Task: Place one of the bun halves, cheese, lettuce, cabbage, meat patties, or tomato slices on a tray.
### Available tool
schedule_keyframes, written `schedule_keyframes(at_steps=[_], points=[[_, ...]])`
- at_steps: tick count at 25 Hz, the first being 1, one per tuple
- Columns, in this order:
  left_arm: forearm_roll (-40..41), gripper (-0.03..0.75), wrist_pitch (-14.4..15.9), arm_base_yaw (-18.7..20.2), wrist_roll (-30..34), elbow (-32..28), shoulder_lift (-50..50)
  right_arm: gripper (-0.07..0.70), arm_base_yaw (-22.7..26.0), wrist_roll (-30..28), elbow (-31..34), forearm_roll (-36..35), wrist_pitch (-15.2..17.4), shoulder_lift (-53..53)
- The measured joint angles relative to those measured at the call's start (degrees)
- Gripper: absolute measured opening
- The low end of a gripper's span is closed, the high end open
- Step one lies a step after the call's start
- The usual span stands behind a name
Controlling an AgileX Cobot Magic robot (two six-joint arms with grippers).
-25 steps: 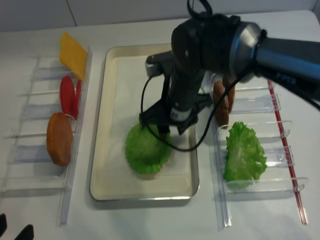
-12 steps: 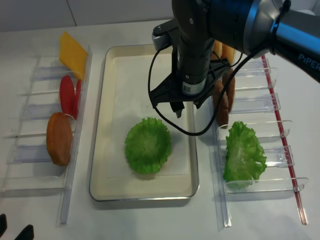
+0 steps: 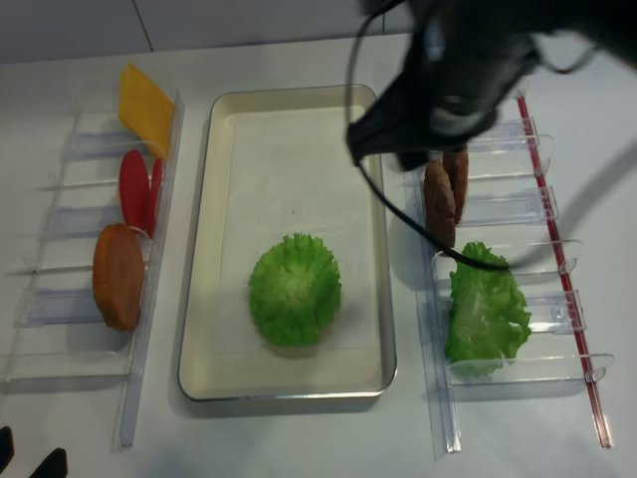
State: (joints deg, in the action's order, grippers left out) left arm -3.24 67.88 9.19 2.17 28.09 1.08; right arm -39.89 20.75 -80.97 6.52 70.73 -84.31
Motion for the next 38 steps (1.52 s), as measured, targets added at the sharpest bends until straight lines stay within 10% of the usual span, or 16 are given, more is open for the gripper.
schedule_keyframes(at_steps=[17, 38], points=[[0.0, 0.361, 0.0, 0.0, 0.0, 0.0, 0.0, 0.274, 1.11, -4.21, 25.39, 0.65, 1.36, 39.81], [0.0, 0.361, 0.0, 0.0, 0.0, 0.0, 0.0, 0.274, 40.14, -23.73, 48.61, -14.27, -3.98, 73.89]])
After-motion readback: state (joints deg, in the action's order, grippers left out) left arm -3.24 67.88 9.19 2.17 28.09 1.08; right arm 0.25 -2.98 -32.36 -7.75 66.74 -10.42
